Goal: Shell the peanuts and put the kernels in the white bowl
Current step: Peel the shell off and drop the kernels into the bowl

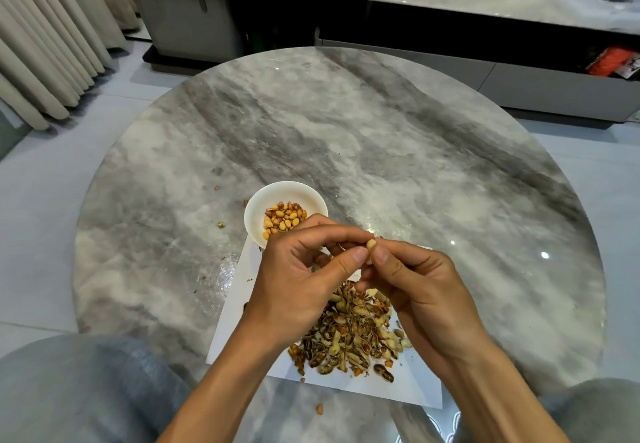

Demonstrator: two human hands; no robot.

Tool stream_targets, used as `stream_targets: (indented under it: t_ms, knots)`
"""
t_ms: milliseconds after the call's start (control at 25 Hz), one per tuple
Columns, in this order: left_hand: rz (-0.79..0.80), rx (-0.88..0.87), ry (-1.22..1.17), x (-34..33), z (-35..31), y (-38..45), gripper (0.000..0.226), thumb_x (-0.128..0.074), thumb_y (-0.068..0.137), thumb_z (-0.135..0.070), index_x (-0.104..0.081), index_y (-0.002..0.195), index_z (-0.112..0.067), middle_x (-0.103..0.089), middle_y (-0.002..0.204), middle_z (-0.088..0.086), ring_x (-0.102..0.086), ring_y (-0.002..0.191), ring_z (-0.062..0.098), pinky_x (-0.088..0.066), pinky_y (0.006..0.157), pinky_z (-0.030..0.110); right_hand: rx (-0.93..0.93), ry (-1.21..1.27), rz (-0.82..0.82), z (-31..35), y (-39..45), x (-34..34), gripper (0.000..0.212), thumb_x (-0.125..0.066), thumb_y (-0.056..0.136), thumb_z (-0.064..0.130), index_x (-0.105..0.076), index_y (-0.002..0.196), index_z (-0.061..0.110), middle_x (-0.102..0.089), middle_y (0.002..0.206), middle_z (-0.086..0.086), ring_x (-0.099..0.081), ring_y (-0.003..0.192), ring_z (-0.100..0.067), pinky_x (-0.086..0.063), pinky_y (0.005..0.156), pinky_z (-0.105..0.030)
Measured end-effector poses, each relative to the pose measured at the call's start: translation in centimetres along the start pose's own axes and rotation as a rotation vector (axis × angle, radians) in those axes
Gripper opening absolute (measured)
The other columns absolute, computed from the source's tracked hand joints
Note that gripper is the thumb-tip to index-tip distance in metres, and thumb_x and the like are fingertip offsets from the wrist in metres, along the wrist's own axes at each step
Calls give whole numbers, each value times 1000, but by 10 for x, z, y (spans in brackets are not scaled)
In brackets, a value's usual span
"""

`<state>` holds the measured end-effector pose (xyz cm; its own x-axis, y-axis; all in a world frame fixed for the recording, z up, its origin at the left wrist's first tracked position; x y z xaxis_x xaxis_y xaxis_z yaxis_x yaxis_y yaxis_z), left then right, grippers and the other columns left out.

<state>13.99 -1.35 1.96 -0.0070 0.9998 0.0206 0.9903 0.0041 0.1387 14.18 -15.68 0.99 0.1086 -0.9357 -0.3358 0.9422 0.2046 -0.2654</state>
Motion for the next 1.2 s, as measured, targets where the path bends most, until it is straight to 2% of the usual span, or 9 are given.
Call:
stream_targets:
  t_ms: [80, 200, 280, 360, 520, 720, 800, 960, 1200]
  knots:
    - [-13, -16, 5, 1, -1, -1, 18, -74, 83, -14, -80, 98, -22, -71, 94, -3, -69, 90, 23, -58, 74, 44, -1, -31, -14, 2, 2, 3, 27, -75, 68, 18, -80, 90, 3, -70, 74, -16, -65, 65, -22, -57, 66, -25]
    - [-33, 85, -181, -8, 3, -6, 17, -77, 82, -13, -79, 98, -15, -74, 95, 0, -73, 85, 16, -58, 71, 26, 47, -59, -78, 2, 2, 6, 23, -73, 72, 12, -79, 91, 1, -74, 81, -21, -69, 71, -27, -58, 68, -28]
    - [-59, 123, -235, -14, 6, -11, 22, -77, 77, -15, -78, 99, -14, -75, 96, 2, -74, 84, 17, -58, 72, 24, 72, -66, -128, 0, -1, 7, 18, -72, 73, 12, -79, 86, 2, -74, 84, -24, -70, 75, -35, -59, 70, -31]
    - [-68, 113, -207, -13, 9, -13, 26, -75, 77, -15, -78, 102, -14, -75, 100, 2, -73, 92, 17, -58, 76, 24, 89, -86, -159, 0, -3, 9, 17, -73, 73, 12, -80, 84, 3, -74, 83, -25, -67, 75, -41, -58, 72, -35]
    - [32, 32, -3, -11, 7, -9, 33, -75, 84, -7, -74, 114, -19, -72, 111, -5, -72, 98, 17, -59, 85, 32, 8, -16, -127, -3, -2, 7, 15, -69, 75, 10, -80, 83, 4, -76, 86, -22, -74, 81, -29, -59, 70, -28]
    - [17, -4, 115, -5, 4, -5, 31, -75, 82, -9, -75, 110, -24, -70, 105, -10, -70, 97, 14, -58, 84, 26, -117, 45, -2, -13, 0, -2, 26, -63, 84, 13, -75, 103, 0, -75, 102, -21, -72, 98, -28, -58, 75, -25]
    - [19, 57, 50, -5, 7, -6, 33, -74, 83, -6, -76, 111, -23, -70, 105, -9, -70, 95, 13, -57, 81, 24, -119, 38, 5, -15, 0, -4, 26, -61, 87, 16, -76, 104, 3, -74, 105, -20, -71, 101, -29, -58, 77, -25]
    - [-44, 318, -276, -16, 18, -15, 37, -83, 74, -24, -75, 110, -19, -77, 102, 0, -72, 98, 13, -56, 78, 22, -9, -62, -96, -12, -1, 1, 20, -68, 81, 16, -80, 97, 11, -77, 98, -15, -73, 96, -31, -59, 78, -32]
    - [-187, 300, -336, -22, 21, -19, 25, -72, 77, -19, -77, 100, -15, -78, 98, 2, -73, 96, 15, -57, 80, 22, 77, -138, -171, -14, -8, -4, 17, -67, 88, 8, -79, 99, 8, -78, 93, -12, -75, 92, -27, -57, 82, -33]
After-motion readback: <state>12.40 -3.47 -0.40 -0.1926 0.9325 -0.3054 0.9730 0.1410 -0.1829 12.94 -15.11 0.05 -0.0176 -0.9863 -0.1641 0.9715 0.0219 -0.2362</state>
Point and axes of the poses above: each hand's wrist, its own y-axis towards the middle knuckle, its own x-axis out of the back of the hand, z = x × y, the point moved 7 cm from there along y, towards the middle knuckle
